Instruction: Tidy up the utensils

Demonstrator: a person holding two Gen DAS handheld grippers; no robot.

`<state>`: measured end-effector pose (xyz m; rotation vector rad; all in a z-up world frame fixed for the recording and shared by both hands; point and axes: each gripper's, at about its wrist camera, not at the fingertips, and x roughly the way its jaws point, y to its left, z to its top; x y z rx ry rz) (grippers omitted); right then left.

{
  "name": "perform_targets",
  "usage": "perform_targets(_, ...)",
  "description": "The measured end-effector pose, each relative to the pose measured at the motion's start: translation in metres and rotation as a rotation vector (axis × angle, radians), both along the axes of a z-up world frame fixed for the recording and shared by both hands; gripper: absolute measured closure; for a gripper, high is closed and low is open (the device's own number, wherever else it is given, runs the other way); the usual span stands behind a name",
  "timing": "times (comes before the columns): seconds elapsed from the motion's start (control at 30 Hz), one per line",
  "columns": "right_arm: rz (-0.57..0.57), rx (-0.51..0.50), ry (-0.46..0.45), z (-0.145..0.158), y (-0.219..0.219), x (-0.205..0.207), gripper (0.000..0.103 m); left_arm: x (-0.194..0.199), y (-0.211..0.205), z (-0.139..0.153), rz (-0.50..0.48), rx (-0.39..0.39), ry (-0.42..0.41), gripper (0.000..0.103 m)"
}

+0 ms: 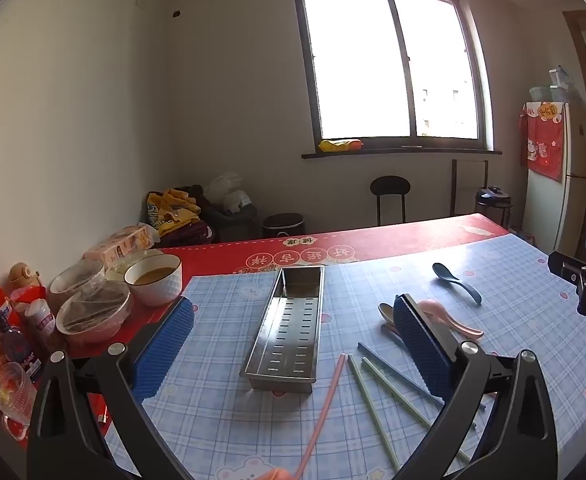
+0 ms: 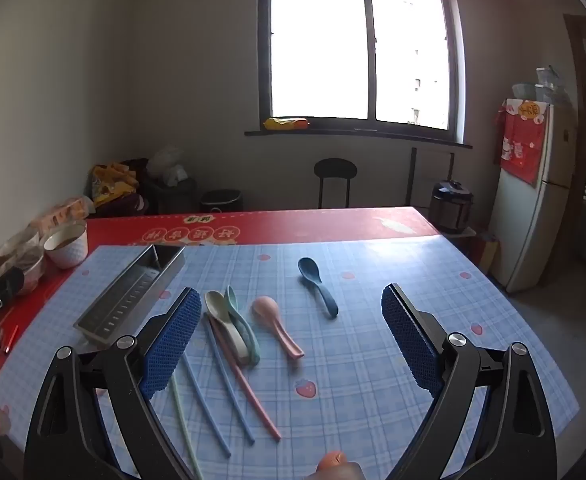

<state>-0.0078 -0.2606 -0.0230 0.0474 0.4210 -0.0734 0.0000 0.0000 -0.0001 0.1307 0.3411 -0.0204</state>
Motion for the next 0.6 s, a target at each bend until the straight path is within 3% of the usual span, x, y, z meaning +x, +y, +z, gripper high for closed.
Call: perform_targets(0.6, -0.003, 0.008, -0.008, 0.004, -0.004, -0.005, 0.014, -0.009, 0.000, 0.002, -0.009, 0.001, -0.010, 0.005)
